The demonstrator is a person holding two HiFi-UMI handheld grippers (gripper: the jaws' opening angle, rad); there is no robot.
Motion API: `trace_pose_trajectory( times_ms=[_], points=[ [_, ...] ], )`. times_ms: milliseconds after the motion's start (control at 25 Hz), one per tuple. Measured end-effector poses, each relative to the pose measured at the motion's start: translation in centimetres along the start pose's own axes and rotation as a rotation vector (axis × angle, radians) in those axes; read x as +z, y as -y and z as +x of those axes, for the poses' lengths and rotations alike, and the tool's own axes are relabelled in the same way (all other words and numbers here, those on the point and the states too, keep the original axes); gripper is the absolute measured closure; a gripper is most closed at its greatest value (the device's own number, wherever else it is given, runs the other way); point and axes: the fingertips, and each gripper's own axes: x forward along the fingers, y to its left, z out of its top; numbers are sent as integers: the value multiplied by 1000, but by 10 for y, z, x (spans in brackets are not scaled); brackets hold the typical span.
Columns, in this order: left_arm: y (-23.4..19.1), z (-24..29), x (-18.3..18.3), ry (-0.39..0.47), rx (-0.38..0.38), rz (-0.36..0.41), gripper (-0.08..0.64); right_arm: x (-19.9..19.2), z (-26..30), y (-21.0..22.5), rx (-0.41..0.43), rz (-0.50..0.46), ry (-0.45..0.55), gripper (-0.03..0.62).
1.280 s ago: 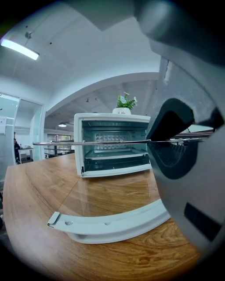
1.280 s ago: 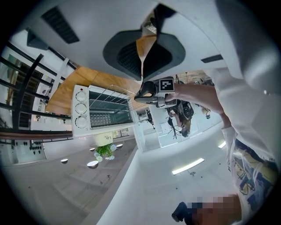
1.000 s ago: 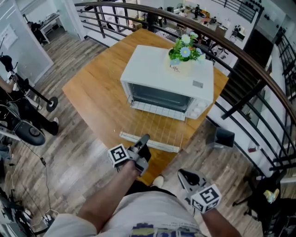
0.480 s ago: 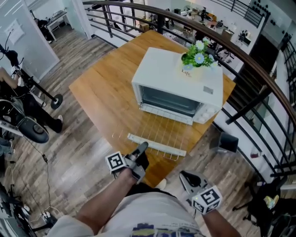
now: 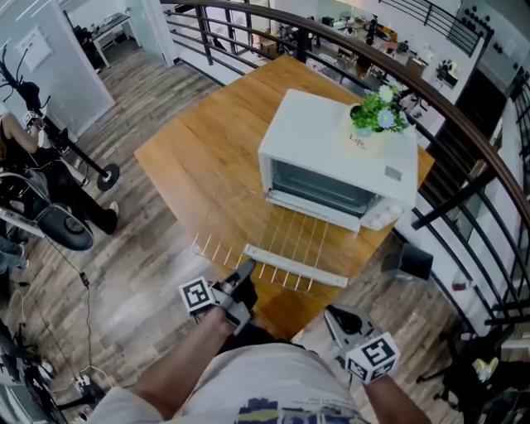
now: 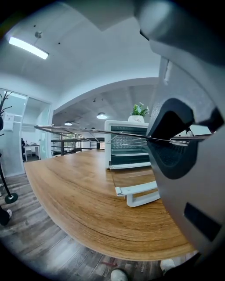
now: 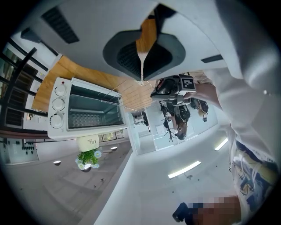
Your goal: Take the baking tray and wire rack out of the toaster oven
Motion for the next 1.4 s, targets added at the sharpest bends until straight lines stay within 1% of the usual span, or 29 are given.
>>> trace_pose_trajectory(
  times_ms=[160, 400, 680, 880, 1040, 1200, 1400],
  points=[
    [1, -15, 26, 1, 4, 4, 558, 6, 14, -4, -10, 3, 0, 575],
    [5, -35, 75, 23, 7, 11, 558, 20, 36, -14, -30, -1, 11, 577],
    [2, -52, 145, 44, 14, 33, 558, 38, 69, -30, -59, 10, 17, 576],
    [-9, -55, 167, 65, 25, 38, 558, 31, 70, -30, -84, 25, 16, 576],
    [-20, -58, 198, 76, 44, 51, 558, 33, 86, -39, -95, 29, 26, 577],
    [-32, -53, 225, 87, 54, 49, 558, 36, 99, -49, -110, 39, 19, 577],
    [-53, -40, 250, 87, 86, 54, 558, 37, 109, -58, -131, 46, 24, 577]
  ],
)
